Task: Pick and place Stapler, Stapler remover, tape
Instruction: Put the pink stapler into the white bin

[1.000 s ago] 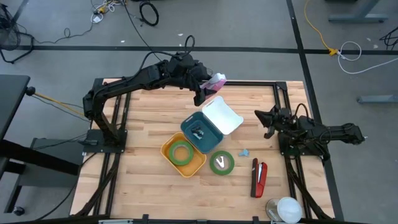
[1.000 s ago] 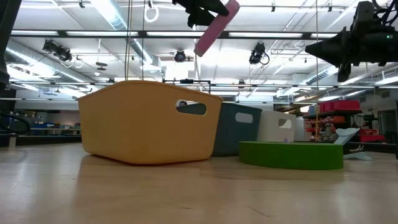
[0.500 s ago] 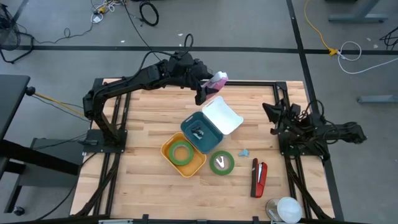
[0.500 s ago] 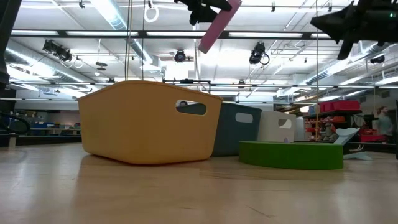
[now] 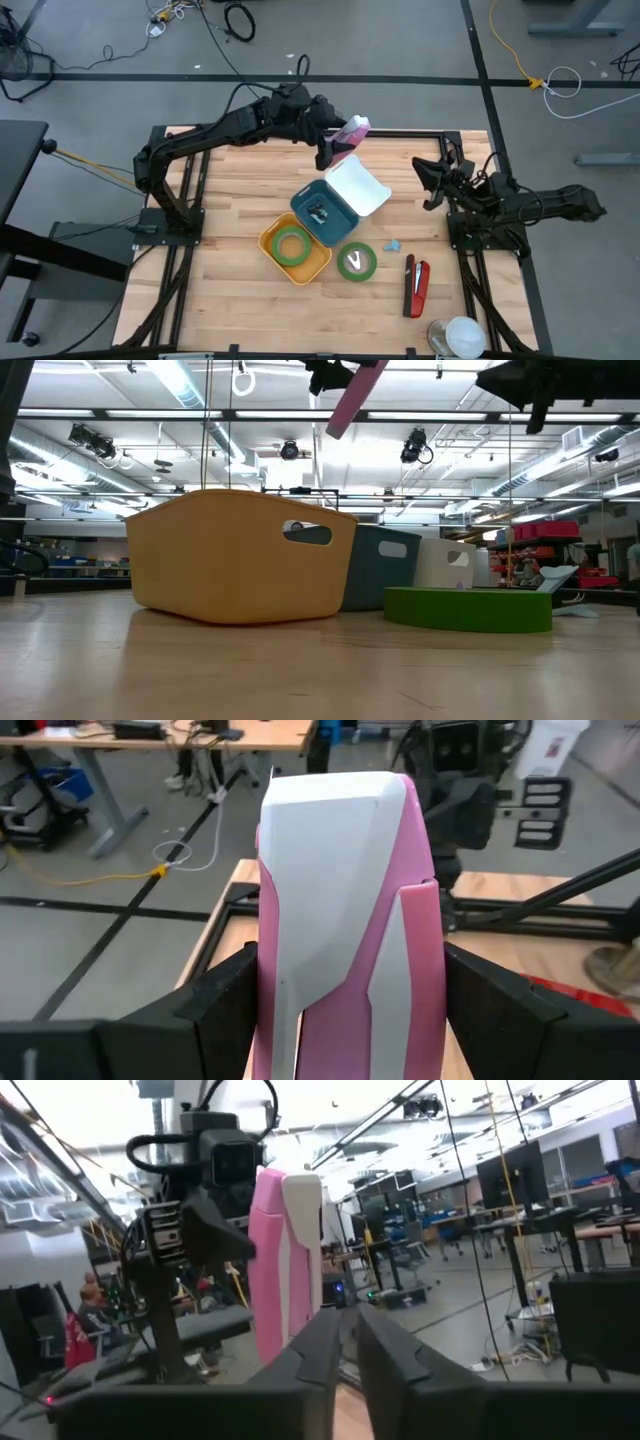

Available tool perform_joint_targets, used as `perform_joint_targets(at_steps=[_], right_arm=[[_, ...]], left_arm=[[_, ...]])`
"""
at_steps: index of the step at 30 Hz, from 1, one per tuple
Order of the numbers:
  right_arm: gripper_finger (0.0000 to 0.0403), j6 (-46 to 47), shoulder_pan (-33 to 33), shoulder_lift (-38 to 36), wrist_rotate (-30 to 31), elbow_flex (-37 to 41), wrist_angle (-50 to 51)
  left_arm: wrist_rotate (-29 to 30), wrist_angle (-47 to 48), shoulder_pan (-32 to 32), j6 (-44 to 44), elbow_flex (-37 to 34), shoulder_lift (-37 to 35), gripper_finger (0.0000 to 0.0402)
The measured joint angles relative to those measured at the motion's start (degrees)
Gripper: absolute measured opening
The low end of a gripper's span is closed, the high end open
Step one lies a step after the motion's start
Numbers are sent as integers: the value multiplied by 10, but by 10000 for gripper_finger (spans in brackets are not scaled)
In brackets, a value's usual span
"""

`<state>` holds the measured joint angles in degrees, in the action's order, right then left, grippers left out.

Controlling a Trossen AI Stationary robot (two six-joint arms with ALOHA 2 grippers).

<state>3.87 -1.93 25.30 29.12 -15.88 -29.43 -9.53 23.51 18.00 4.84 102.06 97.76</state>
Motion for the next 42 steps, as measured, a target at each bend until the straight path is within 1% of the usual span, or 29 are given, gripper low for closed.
perform_joint_targets(at_steps=[4, 9, 15, 19, 23, 26, 29, 31, 36, 42], right_arm=[[91, 1, 0, 40, 0, -4, -76], [163, 8, 4, 73, 0, -4, -143], [248, 46, 8, 94, 0, -4, -156], [287, 63, 8, 104, -2, -8, -163], [301, 40, 9, 123, -23, -54, -144], [302, 13, 9, 142, -31, -104, -88], [302, 6, 9, 161, -32, -153, -24], [302, 2, 12, 174, -38, -178, -4], [302, -13, 31, 205, -94, -217, 1], [302, 15, 62, 238, -168, -240, 4]], left_arm=[[-15, -2, -1, -16, 0, 0, 276], [-32, -2, -4, -17, 0, 0, 276], [-39, -2, -11, -16, 0, 0, 276], [-51, -2, -10, -14, 0, 0, 276], [-53, -2, -10, -14, 0, 0, 276], [-54, -2, -10, -14, 0, 0, 276], [-59, -2, -10, -14, 0, 0, 276], [-71, -2, -10, -15, 0, 0, 276], [-101, -6, -10, -16, 0, 0, 276], [-142, -18, -10, -27, 0, 0, 276]])
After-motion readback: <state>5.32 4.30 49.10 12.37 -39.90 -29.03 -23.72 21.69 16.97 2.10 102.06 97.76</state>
